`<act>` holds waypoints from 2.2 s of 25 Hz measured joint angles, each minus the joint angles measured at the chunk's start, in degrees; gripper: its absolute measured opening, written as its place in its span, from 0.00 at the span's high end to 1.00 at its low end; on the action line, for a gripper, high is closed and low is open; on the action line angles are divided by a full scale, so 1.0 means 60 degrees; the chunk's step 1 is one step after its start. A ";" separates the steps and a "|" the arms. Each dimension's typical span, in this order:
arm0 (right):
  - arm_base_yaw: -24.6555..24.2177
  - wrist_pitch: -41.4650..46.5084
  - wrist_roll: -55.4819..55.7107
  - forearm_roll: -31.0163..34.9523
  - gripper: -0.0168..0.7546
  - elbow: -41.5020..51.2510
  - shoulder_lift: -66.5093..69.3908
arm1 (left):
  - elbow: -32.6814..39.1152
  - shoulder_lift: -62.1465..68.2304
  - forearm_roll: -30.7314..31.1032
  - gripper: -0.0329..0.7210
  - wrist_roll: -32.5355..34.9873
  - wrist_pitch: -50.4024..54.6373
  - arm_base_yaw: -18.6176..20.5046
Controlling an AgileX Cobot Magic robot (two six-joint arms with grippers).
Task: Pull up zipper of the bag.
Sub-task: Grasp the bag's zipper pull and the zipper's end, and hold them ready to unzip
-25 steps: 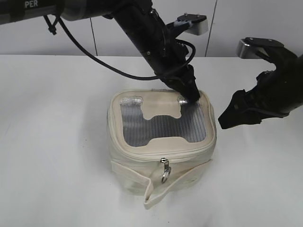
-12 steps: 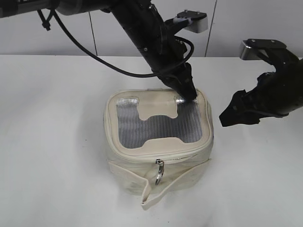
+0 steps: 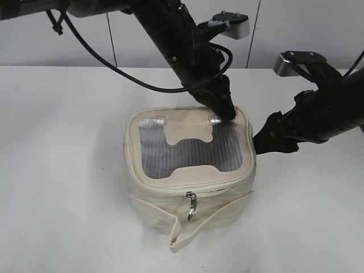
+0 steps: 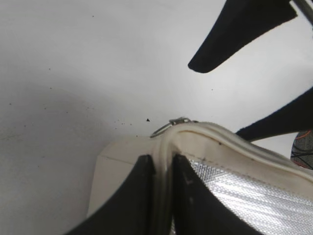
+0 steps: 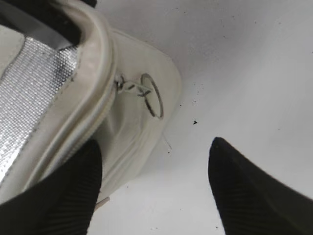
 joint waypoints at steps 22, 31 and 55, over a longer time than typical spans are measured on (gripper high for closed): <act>-0.0019 -0.0390 -0.3346 0.3904 0.97 0.0060 0.1235 | 0.0009 -0.0010 0.0151 0.84 -0.0012 -0.0010 0.0062; -0.0019 -0.0234 0.0004 0.1127 0.97 0.0060 0.0493 | 0.0009 -0.0010 0.0126 0.84 -0.0012 -0.0001 0.0062; -0.0019 -0.0090 -0.1014 0.0616 0.35 0.0060 -0.0048 | 0.0009 -0.0010 0.0115 0.84 -0.0012 -0.0001 0.0062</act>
